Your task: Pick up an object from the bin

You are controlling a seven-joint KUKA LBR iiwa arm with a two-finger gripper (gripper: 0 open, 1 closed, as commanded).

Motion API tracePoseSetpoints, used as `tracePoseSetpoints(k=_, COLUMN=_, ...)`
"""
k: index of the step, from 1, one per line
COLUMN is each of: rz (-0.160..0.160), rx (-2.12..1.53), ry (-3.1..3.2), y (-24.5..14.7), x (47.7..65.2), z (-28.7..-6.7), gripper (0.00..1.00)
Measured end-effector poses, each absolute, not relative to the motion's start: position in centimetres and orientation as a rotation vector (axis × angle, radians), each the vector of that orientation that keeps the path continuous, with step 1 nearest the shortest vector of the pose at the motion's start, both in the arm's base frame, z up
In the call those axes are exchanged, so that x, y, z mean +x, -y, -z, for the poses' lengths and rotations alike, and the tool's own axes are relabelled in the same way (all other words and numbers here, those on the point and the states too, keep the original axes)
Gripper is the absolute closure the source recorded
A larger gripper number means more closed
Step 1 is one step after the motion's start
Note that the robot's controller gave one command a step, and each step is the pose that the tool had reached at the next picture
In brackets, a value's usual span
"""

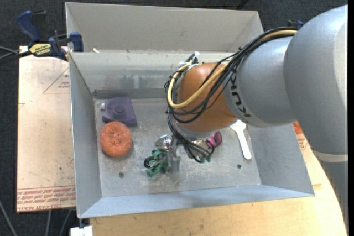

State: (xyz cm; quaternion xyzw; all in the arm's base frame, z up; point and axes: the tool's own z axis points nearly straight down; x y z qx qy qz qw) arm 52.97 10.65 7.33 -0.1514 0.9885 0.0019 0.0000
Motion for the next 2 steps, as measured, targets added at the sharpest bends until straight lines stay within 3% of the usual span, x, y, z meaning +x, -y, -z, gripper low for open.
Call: tracePoseSetpoints(k=2, rz=-0.006, rx=-0.475, ry=-3.104, y=-10.7, x=53.0, z=-10.0, gripper=1.00)
